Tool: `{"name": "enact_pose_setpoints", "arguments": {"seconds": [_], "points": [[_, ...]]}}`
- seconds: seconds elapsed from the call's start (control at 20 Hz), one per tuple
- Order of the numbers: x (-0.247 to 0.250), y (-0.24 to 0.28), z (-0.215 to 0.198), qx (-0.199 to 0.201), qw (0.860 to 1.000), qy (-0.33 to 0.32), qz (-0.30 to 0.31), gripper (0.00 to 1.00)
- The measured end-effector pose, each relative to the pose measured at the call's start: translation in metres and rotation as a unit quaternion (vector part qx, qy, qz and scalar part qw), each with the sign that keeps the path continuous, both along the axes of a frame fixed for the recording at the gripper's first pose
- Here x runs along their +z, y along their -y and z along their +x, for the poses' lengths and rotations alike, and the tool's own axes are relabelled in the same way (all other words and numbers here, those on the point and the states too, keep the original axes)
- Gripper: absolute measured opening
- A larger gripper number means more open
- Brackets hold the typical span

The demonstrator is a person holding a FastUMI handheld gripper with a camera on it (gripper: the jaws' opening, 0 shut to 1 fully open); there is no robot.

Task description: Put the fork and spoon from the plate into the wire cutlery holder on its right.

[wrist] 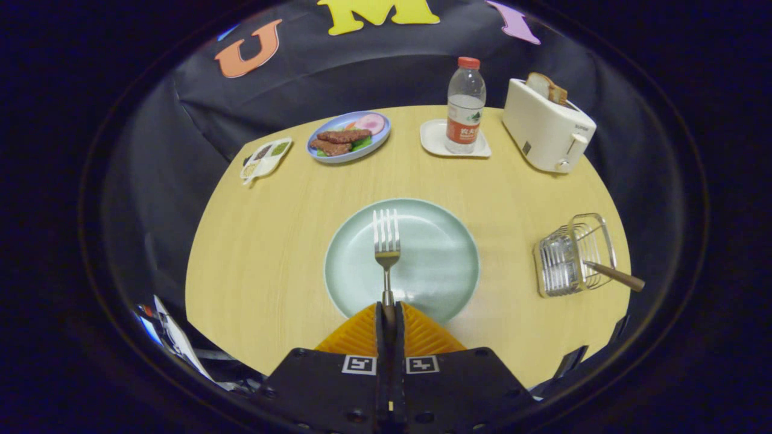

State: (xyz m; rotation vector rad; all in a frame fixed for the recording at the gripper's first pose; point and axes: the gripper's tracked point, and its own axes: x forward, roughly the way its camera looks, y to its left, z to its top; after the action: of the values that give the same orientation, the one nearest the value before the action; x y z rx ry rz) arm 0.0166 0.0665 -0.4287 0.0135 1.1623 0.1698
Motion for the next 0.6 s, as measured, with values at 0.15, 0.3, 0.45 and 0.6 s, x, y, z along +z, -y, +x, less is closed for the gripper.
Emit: {"name": "enact_pose_setpoints", "arguments": {"seconds": [0.15, 0.3, 0.45, 0.6], "points": [[0.016, 0.042, 0.002, -0.004, 1.000, 0.003, -0.014, 0.03], [0.030, 0.082, 0.004, -0.001, 0.999, 0.011, -0.033, 0.03], [0.040, 0.115, -0.003, -0.008, 0.999, 0.002, -0.041, 0.03], [0.044, 0.150, -0.007, -0.008, 0.998, -0.026, -0.063, 0.03]]}}
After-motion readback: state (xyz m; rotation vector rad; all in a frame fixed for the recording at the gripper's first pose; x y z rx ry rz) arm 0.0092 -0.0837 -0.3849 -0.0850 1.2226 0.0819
